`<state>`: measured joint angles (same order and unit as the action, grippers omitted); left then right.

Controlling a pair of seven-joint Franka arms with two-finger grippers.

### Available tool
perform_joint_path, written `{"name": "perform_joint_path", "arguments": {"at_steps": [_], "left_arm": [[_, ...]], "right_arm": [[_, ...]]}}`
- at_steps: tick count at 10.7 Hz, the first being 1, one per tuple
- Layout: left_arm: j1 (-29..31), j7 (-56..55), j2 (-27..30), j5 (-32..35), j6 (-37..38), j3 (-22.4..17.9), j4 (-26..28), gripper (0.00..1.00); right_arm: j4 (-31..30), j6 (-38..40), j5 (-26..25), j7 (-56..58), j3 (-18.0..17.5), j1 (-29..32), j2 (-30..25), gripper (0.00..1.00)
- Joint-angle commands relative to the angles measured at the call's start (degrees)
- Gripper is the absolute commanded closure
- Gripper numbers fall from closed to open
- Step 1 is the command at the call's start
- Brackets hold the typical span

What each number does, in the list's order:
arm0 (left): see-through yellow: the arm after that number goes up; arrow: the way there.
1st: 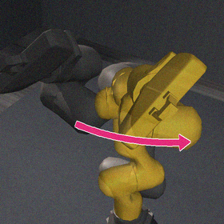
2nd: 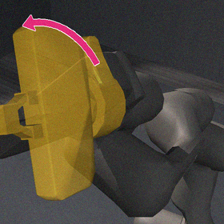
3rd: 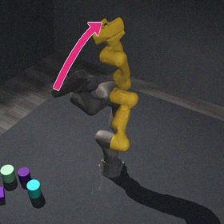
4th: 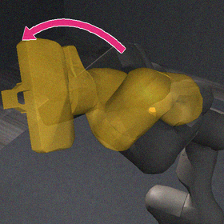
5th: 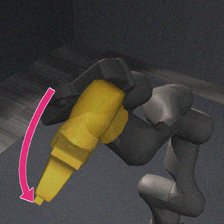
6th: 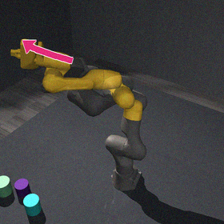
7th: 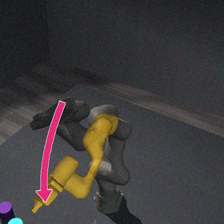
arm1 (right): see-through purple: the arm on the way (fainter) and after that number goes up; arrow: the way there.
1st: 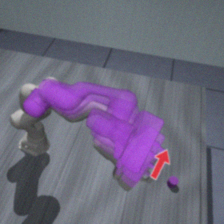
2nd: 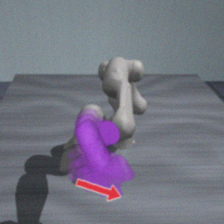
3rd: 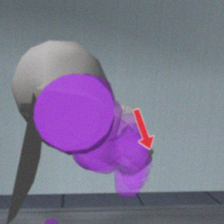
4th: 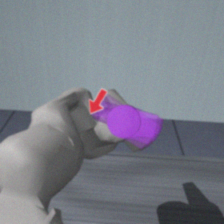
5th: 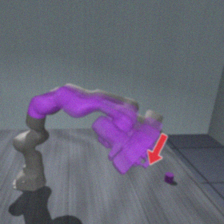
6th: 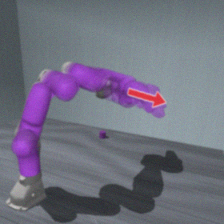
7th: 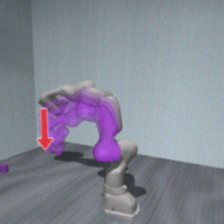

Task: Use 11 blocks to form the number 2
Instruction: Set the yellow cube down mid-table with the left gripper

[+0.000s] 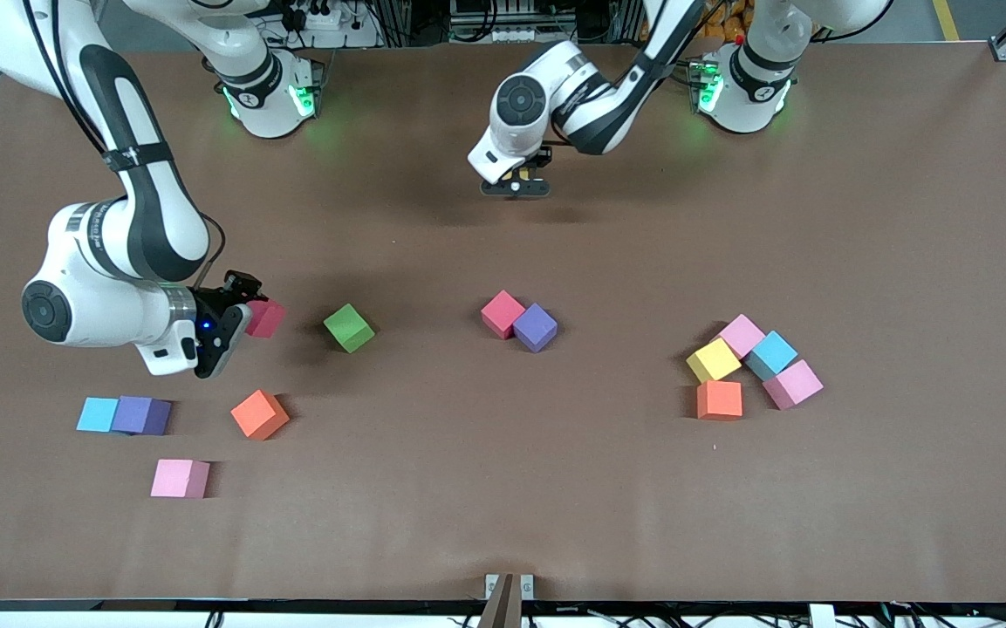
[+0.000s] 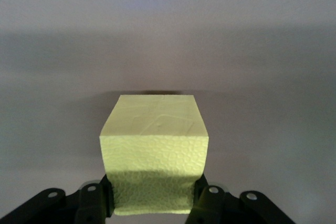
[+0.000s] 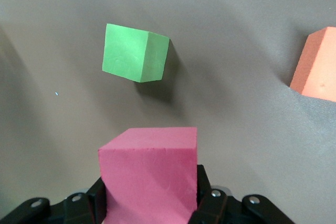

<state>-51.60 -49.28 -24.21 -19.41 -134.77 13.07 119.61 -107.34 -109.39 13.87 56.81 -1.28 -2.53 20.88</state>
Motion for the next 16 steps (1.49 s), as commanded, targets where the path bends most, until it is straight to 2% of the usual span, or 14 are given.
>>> {"name": "perform_joint_path", "arguments": {"at_steps": [1,3,4,5,6,9,10,11,13,14,16], "left_arm": [[-1.7,-1.2,-1.4,-1.0,-0.9,-0.9,-1.0,1.00],[-1.9,-1.4,-1.5,-0.7,-0.8,-0.5,-0.3,1.00],[-1.9,-1.4,-1.5,-0.5,-0.9,-0.4,-0.2,0.95],[-1.7,-1.1,-1.5,-0.2,-0.9,-0.5,-0.3,0.57],[-1.2,-1.2,-1.5,0.1,-0.9,-0.4,-0.5,0.01],[0.5,-1.6,0.8,0.1,-1.1,0.3,-1.0,0.00],[4.2,-2.5,2.9,0.2,-1.1,4.2,-0.9,0.00],[6.6,-2.8,5.9,0.3,-0.3,5.6,-0.7,0.00],[11.5,-3.1,12.6,1.3,5.0,5.7,-1.0,0.00],[14.5,-3.2,14.3,1.7,5.4,5.1,-1.3,0.00],[16.6,-5.2,13.9,2.0,5.5,1.6,-5.1,0.00]], "right_arm": [[-0.9,0.0,0.7,-0.3,0.0,0.2,-0.8,0.90],[-0.9,0.0,0.7,0.0,0.0,0.2,-0.7,0.90],[-0.9,0.0,0.7,0.1,0.0,0.2,-0.7,0.90],[-0.9,-0.1,0.7,0.1,-0.1,0.2,-0.7,0.90],[-0.9,-0.1,0.7,0.1,0.0,0.2,-0.7,0.90],[-0.9,0.0,0.7,0.0,-0.1,0.2,-0.7,0.90],[-0.9,0.0,0.7,0.0,-0.1,0.2,-0.7,0.90],[-0.9,0.0,0.7,-0.3,-0.1,0.1,-0.8,0.90],[-0.9,0.5,0.8,-2.1,-0.2,-1.2,-1.4,0.90],[-1.0,0.7,0.8,-3.6,-0.3,-1.7,-1.6,0.90],[-1.4,0.6,0.9,-5.8,-0.4,-3.8,-2.2,0.90]]}}
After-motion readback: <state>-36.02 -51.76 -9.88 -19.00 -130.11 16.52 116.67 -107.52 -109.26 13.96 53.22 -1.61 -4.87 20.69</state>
